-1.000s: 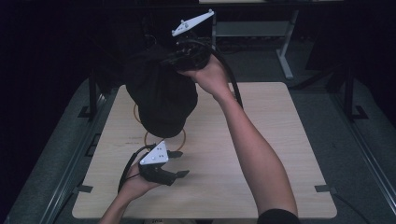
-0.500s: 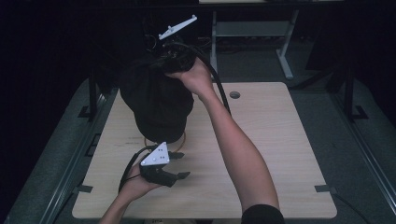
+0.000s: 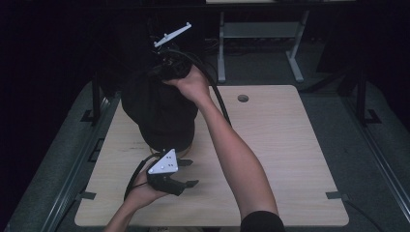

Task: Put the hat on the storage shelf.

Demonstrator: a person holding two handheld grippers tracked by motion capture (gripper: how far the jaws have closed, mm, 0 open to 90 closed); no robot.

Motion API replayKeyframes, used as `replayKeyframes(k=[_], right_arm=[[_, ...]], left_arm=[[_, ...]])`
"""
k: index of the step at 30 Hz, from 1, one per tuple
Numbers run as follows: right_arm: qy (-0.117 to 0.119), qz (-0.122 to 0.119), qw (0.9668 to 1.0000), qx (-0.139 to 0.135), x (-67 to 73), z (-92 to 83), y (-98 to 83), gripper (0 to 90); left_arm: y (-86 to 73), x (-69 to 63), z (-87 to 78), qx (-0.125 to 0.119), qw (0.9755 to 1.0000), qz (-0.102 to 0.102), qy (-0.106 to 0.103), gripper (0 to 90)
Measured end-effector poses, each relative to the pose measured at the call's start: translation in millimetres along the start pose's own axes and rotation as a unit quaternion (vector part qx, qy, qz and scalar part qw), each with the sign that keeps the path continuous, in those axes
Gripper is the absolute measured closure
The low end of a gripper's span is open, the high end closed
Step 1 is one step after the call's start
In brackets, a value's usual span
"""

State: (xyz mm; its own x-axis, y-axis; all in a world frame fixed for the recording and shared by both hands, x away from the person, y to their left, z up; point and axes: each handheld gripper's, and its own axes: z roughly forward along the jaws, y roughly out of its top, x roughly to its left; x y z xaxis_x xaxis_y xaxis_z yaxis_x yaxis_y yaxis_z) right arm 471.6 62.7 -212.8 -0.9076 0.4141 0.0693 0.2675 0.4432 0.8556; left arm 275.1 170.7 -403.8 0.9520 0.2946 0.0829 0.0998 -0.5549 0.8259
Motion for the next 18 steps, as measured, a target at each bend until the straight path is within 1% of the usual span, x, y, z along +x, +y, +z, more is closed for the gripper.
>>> replayKeyframes(k=[1,2,3,5,6,7,8,9,10,11,12,14,16,17,18], right_arm=[[-0.003,-0.005,1.0000,0.001,-0.7,2.2,-0.2,69.5],[-0.004,-0.001,1.0000,0.005,0.4,3.5,0.1,69.2],[-0.004,-0.005,1.0000,0.005,0.3,5.1,-0.4,68.5],[-0.004,-0.004,0.9999,0.009,1.1,7.5,-0.8,67.0],[-0.003,-0.001,0.9999,0.011,1.1,8.4,-1.4,65.5],[-0.002,0.002,0.9999,0.014,0.8,9.3,-2.0,62.2],[0.000,0.006,0.9999,0.014,0.6,9.6,-2.5,59.3],[0.001,0.003,1.0000,0.008,-0.7,9.1,-3.5,58.5],[0.002,0.008,1.0000,0.005,-0.1,7.2,-4.0,56.8],[0.000,0.005,1.0000,0.001,-0.6,5.3,-4.7,54.2],[-0.003,0.011,0.9999,0.000,-0.5,2.8,-5.3,50.5],[-0.002,0.015,0.9999,-0.004,-1.2,-1.9,-6.8,47.1],[0.004,0.023,0.9996,-0.015,-2.2,-9.8,-9.9,44.0],[0.001,0.020,0.9996,-0.021,-2.6,-13.4,-12.0,42.4],[-0.001,0.023,0.9995,-0.023,-2.4,-17.1,-13.7,40.3]], left_arm=[[0.1,0.0,0.0,0.000,1.0000,0.000,0.000,33.4],[0.2,0.0,0.0,0.000,1.0000,0.001,0.000,33.4],[0.1,0.0,0.1,0.000,1.0000,0.001,0.000,33.4],[0.0,-0.1,0.2,0.000,1.0000,0.001,-0.001,33.4],[0.1,-0.1,0.1,0.000,1.0000,0.002,-0.001,33.4],[0.2,0.0,0.1,0.000,1.0000,0.003,-0.001,33.4],[0.1,-0.7,0.2,-0.001,1.0000,-0.001,-0.003,33.4],[0.2,-1.0,0.1,-0.002,1.0000,0.000,-0.004,33.4],[0.2,-1.2,0.2,-0.003,1.0000,0.001,-0.004,33.4],[0.4,-1.4,-0.3,-0.002,1.0000,0.001,-0.005,33.4],[0.5,-1.9,-0.2,-0.003,1.0000,-0.001,-0.005,33.4],[0.6,-2.6,-0.3,-0.001,1.0000,0.000,-0.005,33.4],[0.5,-3.1,-0.2,0.000,1.0000,0.001,-0.004,33.4],[0.3,-3.3,0.1,-0.003,1.0000,0.000,-0.004,33.4],[-0.1,-3.2,-0.4,-0.004,1.0000,0.001,-0.004,33.4]])
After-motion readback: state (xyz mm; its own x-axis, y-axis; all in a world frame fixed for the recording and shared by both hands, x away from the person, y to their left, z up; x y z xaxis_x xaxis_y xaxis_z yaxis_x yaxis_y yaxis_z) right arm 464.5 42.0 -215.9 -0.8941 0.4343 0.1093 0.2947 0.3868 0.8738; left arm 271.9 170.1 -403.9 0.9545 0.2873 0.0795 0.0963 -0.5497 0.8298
